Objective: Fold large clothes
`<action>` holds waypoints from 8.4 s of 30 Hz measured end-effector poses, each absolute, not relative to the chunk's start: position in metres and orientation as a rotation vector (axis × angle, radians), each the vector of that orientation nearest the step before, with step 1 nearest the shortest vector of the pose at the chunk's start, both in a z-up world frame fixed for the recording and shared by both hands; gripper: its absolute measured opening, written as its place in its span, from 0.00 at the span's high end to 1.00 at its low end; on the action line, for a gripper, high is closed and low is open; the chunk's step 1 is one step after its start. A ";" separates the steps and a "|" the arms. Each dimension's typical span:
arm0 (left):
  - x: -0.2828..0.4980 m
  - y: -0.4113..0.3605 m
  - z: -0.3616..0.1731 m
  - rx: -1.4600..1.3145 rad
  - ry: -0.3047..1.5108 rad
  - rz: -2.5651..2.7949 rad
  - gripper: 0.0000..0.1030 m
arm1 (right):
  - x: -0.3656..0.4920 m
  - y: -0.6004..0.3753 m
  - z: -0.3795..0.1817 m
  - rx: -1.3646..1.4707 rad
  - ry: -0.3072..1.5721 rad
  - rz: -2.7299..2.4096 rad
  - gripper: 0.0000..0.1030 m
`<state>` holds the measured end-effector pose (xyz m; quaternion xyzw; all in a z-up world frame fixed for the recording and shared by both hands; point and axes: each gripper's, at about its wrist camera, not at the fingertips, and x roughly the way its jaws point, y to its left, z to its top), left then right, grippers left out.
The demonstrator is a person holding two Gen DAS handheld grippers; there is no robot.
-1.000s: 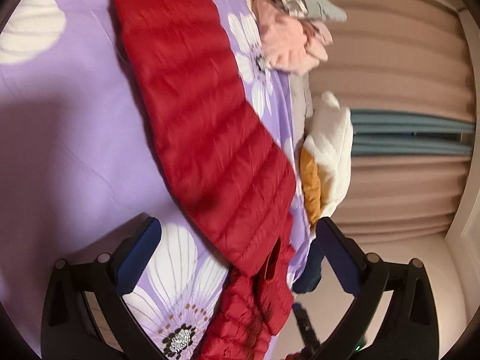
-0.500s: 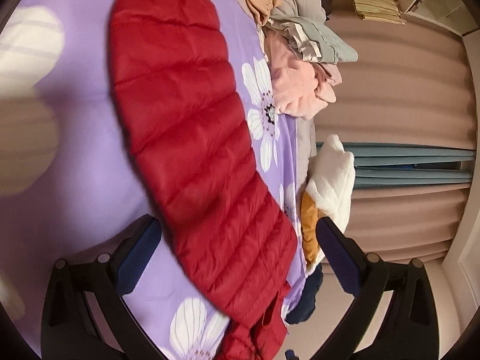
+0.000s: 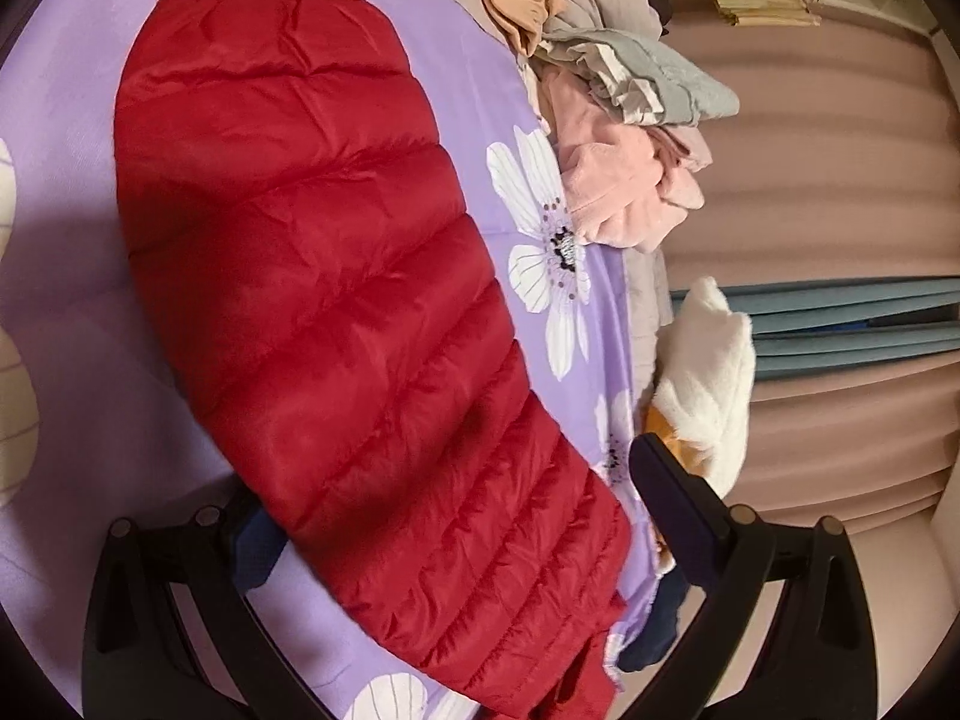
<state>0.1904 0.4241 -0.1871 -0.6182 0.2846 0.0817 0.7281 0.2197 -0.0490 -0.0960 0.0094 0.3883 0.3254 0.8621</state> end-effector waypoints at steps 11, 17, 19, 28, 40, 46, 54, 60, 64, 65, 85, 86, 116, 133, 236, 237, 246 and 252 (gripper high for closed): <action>0.187 0.425 -0.192 -1.318 0.674 0.225 0.31 | 0.218 -0.047 -0.097 0.012 0.832 0.669 0.63; 0.186 0.423 -0.189 -1.257 0.710 0.273 0.51 | 0.217 -0.046 -0.102 0.011 0.845 0.666 0.63; 0.186 0.423 -0.190 -1.238 0.727 0.290 0.57 | 0.216 -0.047 -0.102 0.011 0.846 0.664 0.63; 0.188 0.423 -0.188 -1.183 0.755 0.301 0.78 | 0.217 -0.050 -0.101 0.017 0.847 0.651 0.63; 0.188 0.406 -0.151 -1.036 0.706 0.316 0.82 | 0.212 -0.054 -0.097 0.021 0.833 0.652 0.63; 0.194 0.381 -0.115 -0.910 0.668 0.284 0.82 | 0.208 -0.062 -0.093 0.040 0.822 0.644 0.63; 0.204 0.334 -0.069 -0.748 0.638 0.213 0.82 | 0.202 -0.084 -0.086 0.076 0.799 0.622 0.63; 0.214 0.279 -0.040 -0.560 0.639 0.146 0.82 | 0.196 -0.104 -0.083 0.112 0.783 0.599 0.63; 0.221 0.239 -0.031 -0.431 0.648 0.101 0.82 | 0.193 -0.121 -0.083 0.138 0.779 0.574 0.63; 0.223 0.225 -0.029 -0.389 0.652 0.084 0.82 | 0.192 -0.125 -0.083 0.143 0.778 0.567 0.63; 0.236 0.048 -0.094 -0.012 0.892 -0.287 0.75 | 0.181 -0.202 -0.082 0.274 0.764 0.435 0.63; 0.236 0.046 -0.098 -0.014 0.906 -0.281 0.72 | 0.180 -0.203 -0.082 0.276 0.763 0.433 0.63; 0.166 0.187 -0.124 -0.696 0.854 -0.255 0.24 | 0.215 0.022 -0.077 -0.528 0.619 0.712 0.44; 0.151 0.210 -0.130 -0.790 0.844 -0.250 0.24 | 0.254 -0.109 -0.052 0.091 0.607 0.466 0.90; 0.242 0.107 -0.148 -0.218 1.040 -0.213 0.29 | 0.235 -0.235 -0.139 0.283 0.927 0.174 0.73; 0.234 0.110 -0.145 -0.237 1.028 -0.220 0.29 | 0.229 -0.238 -0.135 0.287 0.917 0.179 0.71; 0.142 0.157 -0.137 -0.420 1.017 -0.222 0.24 | 0.165 -0.274 -0.112 0.368 0.884 0.173 0.52; 0.094 0.175 -0.146 -0.498 1.041 -0.222 0.23 | 0.136 -0.293 -0.120 0.406 0.932 0.170 0.52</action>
